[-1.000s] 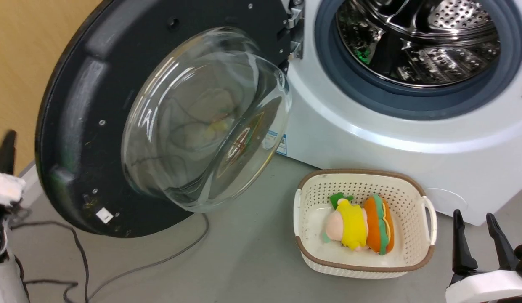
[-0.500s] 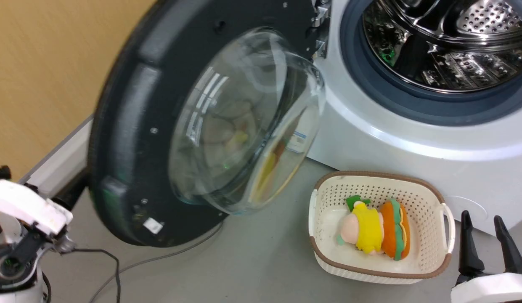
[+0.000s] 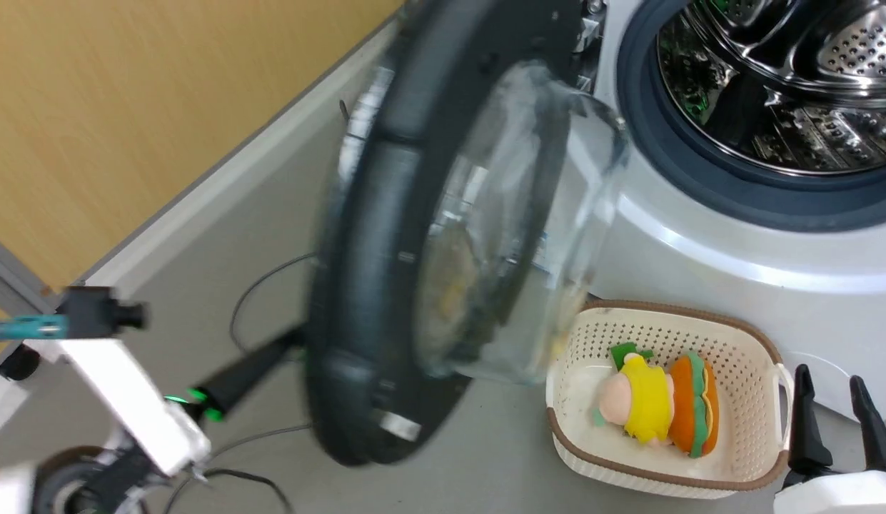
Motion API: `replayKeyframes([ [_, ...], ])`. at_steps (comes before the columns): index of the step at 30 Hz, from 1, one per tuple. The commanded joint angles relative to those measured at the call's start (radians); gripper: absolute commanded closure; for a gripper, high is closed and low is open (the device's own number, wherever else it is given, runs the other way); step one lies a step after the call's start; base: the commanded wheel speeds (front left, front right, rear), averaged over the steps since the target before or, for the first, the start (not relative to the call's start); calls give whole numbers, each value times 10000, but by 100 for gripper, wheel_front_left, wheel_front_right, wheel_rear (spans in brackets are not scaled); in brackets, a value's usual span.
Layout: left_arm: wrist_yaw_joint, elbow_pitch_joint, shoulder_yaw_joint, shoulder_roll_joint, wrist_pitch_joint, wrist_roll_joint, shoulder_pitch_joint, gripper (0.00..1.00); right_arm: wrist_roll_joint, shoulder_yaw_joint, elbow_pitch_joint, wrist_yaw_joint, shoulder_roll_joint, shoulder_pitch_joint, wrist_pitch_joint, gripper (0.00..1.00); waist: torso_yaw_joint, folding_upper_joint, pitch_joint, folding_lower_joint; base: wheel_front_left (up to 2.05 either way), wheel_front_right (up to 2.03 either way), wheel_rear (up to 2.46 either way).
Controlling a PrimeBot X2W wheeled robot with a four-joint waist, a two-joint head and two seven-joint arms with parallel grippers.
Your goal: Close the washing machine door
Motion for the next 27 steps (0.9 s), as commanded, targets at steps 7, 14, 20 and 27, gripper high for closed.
replayKeyframes([
  [7, -126, -869, -1711, -441, 504, -635, 417, 100, 292, -489, -1, 52, 26, 285, -132, 0, -68, 0, -353, -1, 0, 0, 0],
  [14, -126, -954, -2895, -840, 65, -711, 568, 100, 324, -484, 2, 52, 26, 361, -132, 0, -994, 0, -402, -1, 0, 0, 0],
  [20, -126, -710, -3881, -1197, -1274, -367, 479, 100, 261, -443, -35, 52, 26, 199, -132, 0, -2078, 0, -282, -1, 0, 0, 0],
  [27, -126, 221, -5156, -1345, -3730, 371, -208, 100, 171, -442, -69, 52, 26, 60, -132, 0, -3402, 0, -31, -1, 0, 0, 0],
])
